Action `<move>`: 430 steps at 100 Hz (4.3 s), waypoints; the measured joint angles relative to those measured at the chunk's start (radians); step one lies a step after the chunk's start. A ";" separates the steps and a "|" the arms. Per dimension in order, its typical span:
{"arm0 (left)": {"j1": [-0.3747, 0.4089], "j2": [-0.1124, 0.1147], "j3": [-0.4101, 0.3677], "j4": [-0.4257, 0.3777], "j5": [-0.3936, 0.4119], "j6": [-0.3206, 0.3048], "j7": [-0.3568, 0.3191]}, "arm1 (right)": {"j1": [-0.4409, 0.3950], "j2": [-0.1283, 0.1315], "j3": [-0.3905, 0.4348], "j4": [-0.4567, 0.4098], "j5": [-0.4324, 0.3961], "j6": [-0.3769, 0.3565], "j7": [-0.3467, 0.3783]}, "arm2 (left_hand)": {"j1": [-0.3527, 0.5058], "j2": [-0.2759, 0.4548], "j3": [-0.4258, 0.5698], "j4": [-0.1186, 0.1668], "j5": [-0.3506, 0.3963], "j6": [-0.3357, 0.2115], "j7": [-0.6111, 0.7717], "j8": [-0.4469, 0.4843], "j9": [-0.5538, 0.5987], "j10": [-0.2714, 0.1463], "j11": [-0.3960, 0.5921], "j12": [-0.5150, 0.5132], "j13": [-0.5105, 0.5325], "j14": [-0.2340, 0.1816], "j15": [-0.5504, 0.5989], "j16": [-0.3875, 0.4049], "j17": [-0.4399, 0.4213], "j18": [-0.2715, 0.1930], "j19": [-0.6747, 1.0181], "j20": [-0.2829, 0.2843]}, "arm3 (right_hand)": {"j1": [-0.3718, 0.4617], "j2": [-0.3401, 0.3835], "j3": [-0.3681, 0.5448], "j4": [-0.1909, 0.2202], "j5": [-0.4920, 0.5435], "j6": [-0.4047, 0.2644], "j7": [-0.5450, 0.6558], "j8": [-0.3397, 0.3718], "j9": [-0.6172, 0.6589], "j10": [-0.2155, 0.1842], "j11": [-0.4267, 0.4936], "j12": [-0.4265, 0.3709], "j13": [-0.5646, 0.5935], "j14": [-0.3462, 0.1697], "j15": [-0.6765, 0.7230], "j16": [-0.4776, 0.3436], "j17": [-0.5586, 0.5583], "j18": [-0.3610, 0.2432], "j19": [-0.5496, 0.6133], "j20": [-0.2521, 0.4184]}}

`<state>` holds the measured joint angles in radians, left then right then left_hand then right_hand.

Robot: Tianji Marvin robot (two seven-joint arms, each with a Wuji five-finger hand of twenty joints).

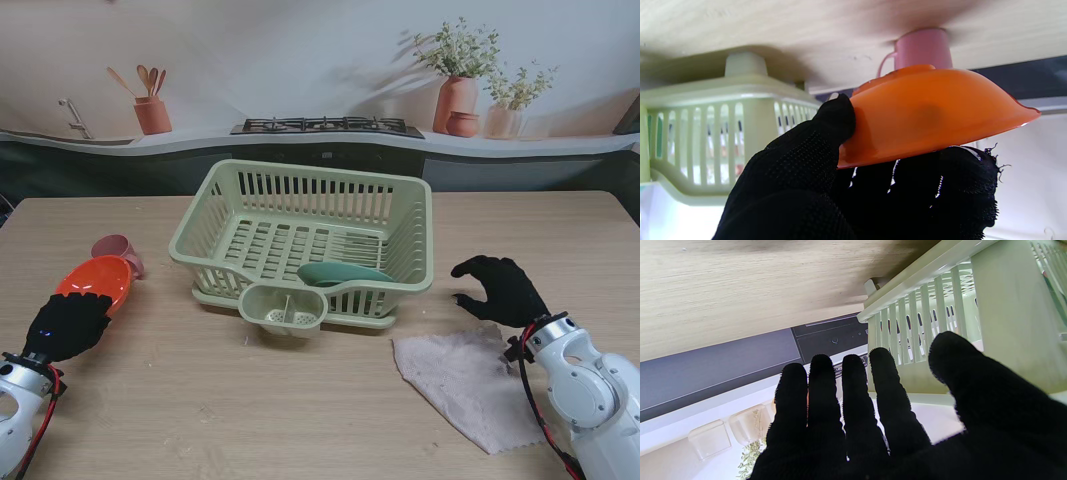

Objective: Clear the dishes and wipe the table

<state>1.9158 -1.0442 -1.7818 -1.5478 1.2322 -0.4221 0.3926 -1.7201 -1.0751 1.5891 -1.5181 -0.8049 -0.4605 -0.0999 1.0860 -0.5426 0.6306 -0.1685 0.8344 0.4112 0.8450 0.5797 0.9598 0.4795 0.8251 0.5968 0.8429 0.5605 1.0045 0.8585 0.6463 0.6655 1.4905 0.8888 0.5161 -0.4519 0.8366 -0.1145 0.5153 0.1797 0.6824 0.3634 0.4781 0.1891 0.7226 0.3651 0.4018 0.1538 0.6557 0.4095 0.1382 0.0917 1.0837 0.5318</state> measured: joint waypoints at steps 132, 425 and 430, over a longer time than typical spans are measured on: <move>-0.349 0.003 -0.034 0.013 -0.308 -0.240 -0.403 | 0.005 0.000 0.002 0.009 0.001 -0.008 -0.009 | -0.001 -0.002 0.000 0.000 0.000 0.000 0.013 -0.009 0.000 0.002 0.008 0.000 0.001 0.004 0.019 0.021 0.000 -0.001 0.000 0.000 | 0.000 0.000 0.000 0.000 0.008 0.000 0.001 0.000 0.000 0.000 0.000 0.000 0.000 0.000 0.000 0.000 0.000 0.000 0.000 0.000; -1.084 -0.010 0.925 0.219 -0.847 0.190 -0.852 | 0.007 -0.005 0.029 0.034 -0.001 -0.047 -0.040 | -0.001 -0.002 0.000 0.000 0.000 0.000 0.013 -0.017 0.000 0.002 0.011 -0.001 0.001 0.010 0.021 0.022 -0.006 -0.001 0.000 0.000 | 0.000 0.000 0.000 0.000 0.009 0.000 0.001 0.000 0.000 0.000 0.000 0.000 0.000 0.000 0.000 0.000 0.000 0.000 0.000 0.000; -1.097 -0.015 0.943 0.235 -0.865 0.192 -0.848 | 0.007 -0.005 0.028 0.034 0.000 -0.046 -0.039 | -0.001 -0.002 0.000 0.000 0.000 0.000 0.013 -0.017 0.000 0.002 0.011 -0.001 0.001 0.010 0.021 0.022 -0.006 -0.001 0.000 0.000 | 0.000 0.000 0.000 0.000 0.009 0.000 0.001 0.000 0.000 0.000 0.000 0.000 0.000 0.000 0.000 0.000 0.000 0.000 0.000 0.000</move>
<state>0.8183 -1.0591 -0.8385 -1.3124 0.3675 -0.2303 -0.4558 -1.7132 -1.0804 1.6174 -1.4840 -0.8054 -0.5067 -0.1390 1.0851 -0.5444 0.6306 -0.1690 0.8344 0.4113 0.8584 0.5626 0.9596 0.4815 0.8363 0.5956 0.8443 0.5706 1.0259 0.8807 0.6400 0.6645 1.4902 0.8889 0.5159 -0.4519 0.8365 -0.1145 0.5245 0.1797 0.6832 0.3632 0.4782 0.1891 0.7226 0.3652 0.4018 0.1538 0.6557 0.4097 0.1382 0.0917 1.0836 0.5319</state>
